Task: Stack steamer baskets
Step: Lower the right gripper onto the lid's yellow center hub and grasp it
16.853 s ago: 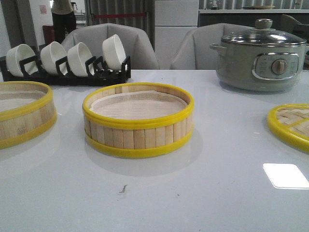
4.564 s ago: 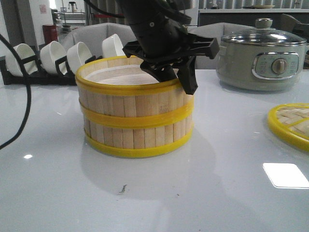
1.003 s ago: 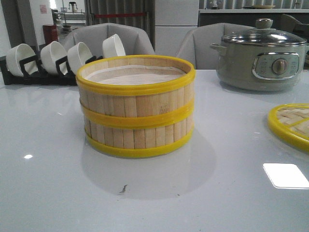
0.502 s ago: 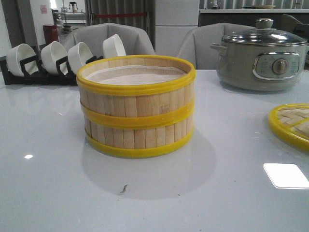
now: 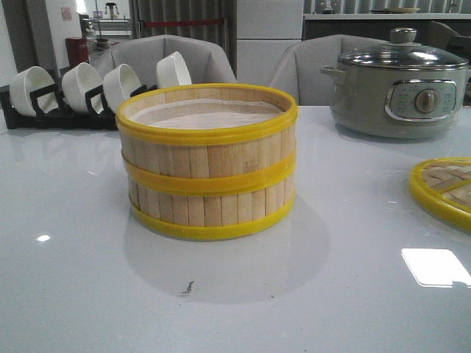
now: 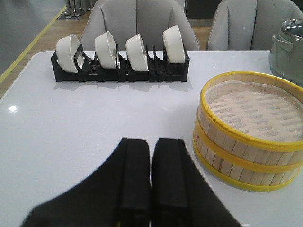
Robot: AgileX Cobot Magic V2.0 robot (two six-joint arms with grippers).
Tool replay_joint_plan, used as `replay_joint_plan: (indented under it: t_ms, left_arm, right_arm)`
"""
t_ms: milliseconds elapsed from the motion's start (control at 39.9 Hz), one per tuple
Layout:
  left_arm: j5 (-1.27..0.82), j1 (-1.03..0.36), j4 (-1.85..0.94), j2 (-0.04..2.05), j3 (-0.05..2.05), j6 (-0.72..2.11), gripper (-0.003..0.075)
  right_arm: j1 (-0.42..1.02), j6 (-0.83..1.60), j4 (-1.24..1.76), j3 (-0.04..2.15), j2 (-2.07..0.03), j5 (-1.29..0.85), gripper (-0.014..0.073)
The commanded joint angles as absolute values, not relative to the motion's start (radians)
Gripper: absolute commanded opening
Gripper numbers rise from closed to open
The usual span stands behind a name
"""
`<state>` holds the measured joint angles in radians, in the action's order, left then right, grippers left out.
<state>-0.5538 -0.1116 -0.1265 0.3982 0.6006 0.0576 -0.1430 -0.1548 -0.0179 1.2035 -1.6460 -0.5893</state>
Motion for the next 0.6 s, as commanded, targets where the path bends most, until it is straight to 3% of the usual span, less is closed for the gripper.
replay_joint_plan:
  t_ms: [0, 577]
  left_arm:
    - [-0.469, -0.117, -0.132, 0.406, 0.627, 0.051, 0.0091]
    - [-0.469, -0.117, -0.132, 0.406, 0.627, 0.051, 0.0091]
  right_arm:
    - [-0.154, -0.146, 0.0, 1.262, -1.65, -0.574, 0.0291]
    - [-0.169, -0.145, -0.029, 1.272, -1.732, -0.571, 0.0295]
